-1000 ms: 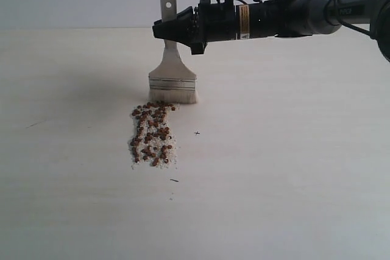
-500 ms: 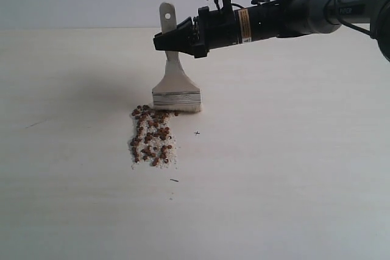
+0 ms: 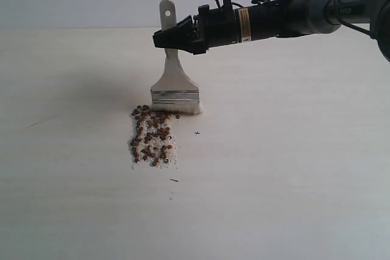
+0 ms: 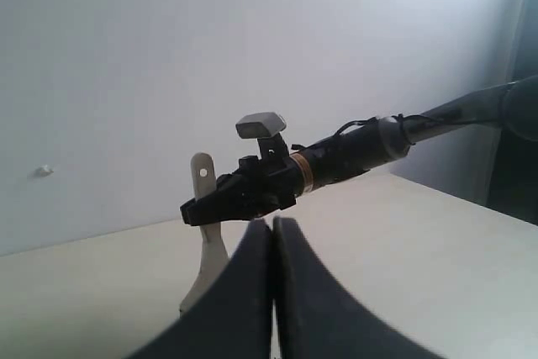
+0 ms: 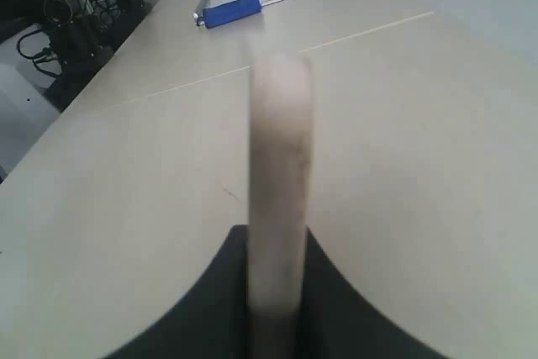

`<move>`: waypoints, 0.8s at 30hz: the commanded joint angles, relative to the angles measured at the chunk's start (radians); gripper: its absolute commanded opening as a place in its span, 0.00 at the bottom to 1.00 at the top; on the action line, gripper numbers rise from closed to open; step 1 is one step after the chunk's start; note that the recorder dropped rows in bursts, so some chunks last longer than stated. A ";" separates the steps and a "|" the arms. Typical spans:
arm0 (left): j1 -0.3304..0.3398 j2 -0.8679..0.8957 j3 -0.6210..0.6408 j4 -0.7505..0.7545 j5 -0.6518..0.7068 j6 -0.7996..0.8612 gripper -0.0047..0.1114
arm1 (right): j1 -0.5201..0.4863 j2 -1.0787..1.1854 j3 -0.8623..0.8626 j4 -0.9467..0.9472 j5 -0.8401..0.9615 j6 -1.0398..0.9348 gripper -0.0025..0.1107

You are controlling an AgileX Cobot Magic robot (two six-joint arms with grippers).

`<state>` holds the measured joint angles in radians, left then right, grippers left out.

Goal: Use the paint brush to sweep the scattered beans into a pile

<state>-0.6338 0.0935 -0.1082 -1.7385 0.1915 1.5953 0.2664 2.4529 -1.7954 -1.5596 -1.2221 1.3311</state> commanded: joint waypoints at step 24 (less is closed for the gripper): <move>-0.003 -0.007 0.004 -0.006 -0.002 -0.003 0.04 | 0.002 -0.089 -0.010 0.110 0.101 -0.129 0.02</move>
<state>-0.6338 0.0935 -0.1082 -1.7385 0.1915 1.5953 0.2664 2.3712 -1.7954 -1.4867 -1.1054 1.2321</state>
